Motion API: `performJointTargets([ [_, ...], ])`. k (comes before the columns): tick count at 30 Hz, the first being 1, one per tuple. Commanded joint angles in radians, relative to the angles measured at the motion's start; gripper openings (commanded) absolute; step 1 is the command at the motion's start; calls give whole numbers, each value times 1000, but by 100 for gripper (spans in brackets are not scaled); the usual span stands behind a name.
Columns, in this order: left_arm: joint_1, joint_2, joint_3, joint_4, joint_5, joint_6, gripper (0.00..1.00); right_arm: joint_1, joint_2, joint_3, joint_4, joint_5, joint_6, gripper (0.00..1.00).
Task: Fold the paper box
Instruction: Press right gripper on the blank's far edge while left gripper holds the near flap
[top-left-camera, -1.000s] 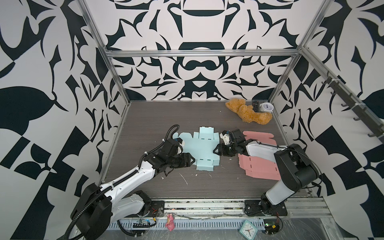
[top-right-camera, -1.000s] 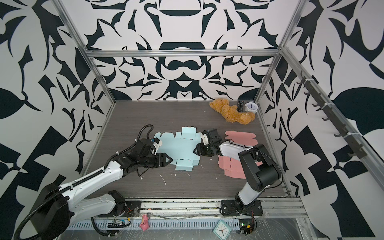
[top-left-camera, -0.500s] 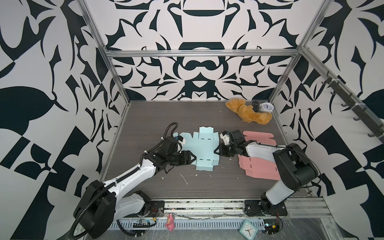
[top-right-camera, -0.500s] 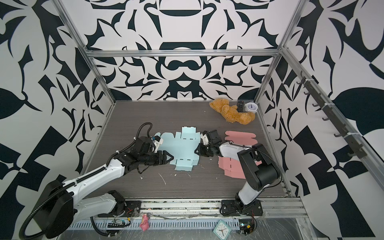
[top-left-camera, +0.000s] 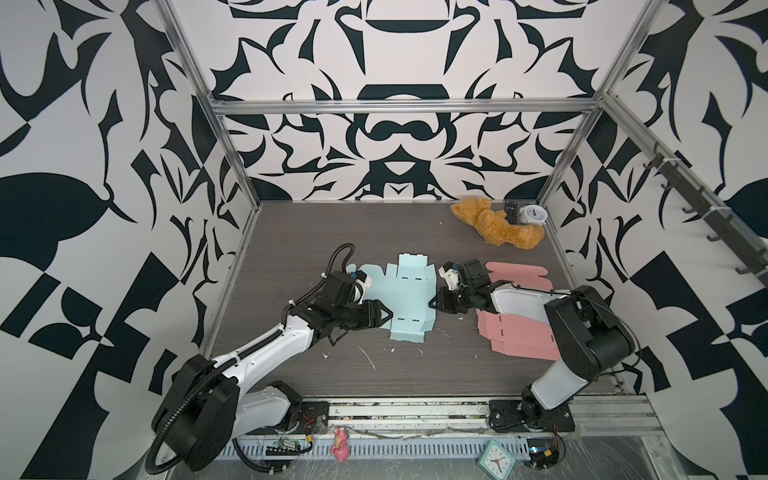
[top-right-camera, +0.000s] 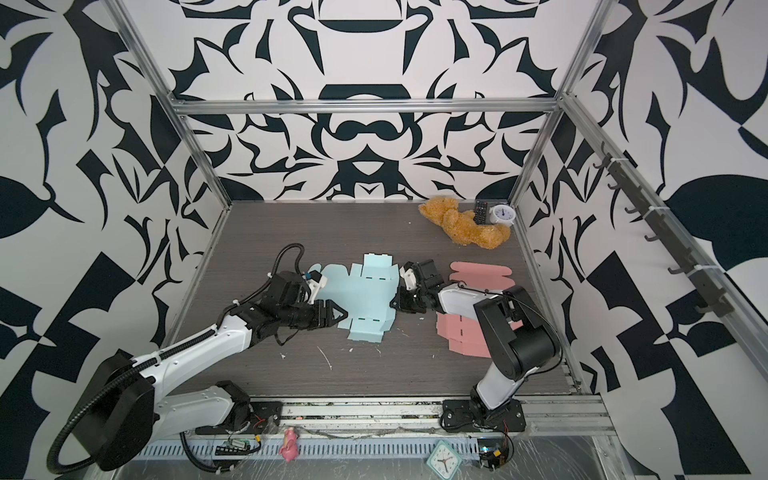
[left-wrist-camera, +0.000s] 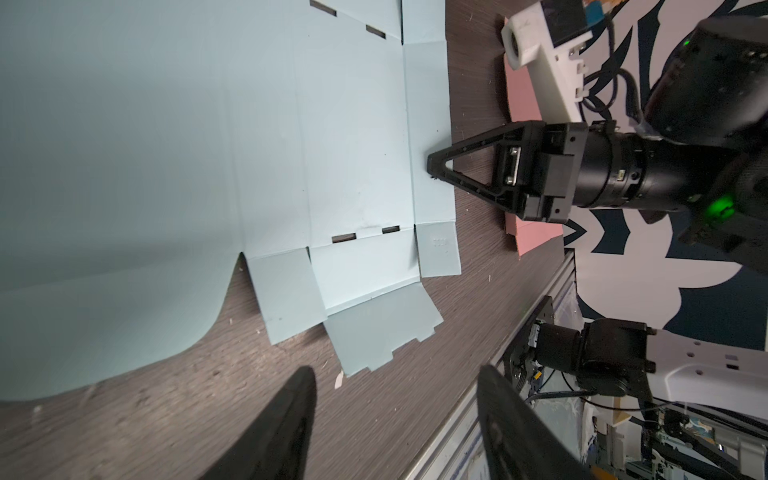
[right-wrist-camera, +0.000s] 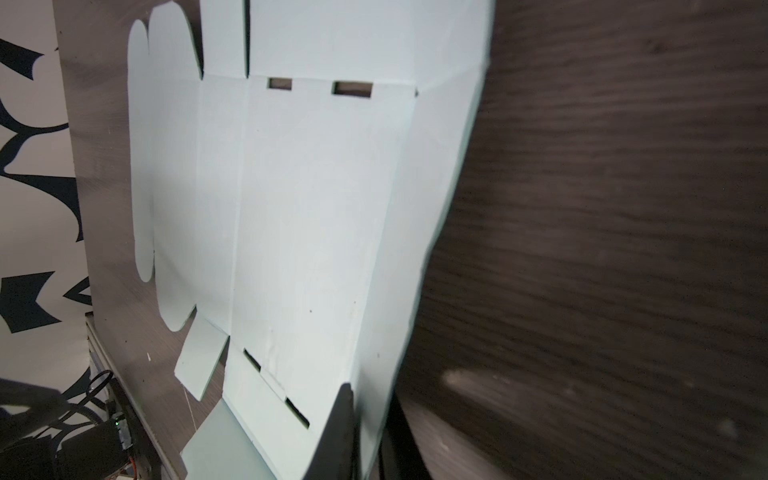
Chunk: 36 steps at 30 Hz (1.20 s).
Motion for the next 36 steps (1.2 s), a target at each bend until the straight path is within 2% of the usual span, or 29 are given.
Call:
performJointTargets([
  [1,32,-20,-36,42,50,-13,64,-6,-7,46,-26,-34,-24,12],
  [3,43,-27,-40,31,44,-2,65,-9,-7,76,-93,-33,-70,12],
  [10,77,-43,-54,-10,21,38,64,-10,60,295,-487,-49,-386,10],
  [16,78,-37,-46,-44,-3,63,64,-20,140,422,-629,7,-507,9],
  [24,79,-37,-26,-79,-31,93,64,-73,194,448,-595,-11,-510,18],
  [30,78,-12,-16,-68,-14,93,64,-87,183,400,-488,-71,-433,28],
  [36,78,-7,-2,-65,-5,91,64,-113,185,335,-347,-173,-331,30],
])
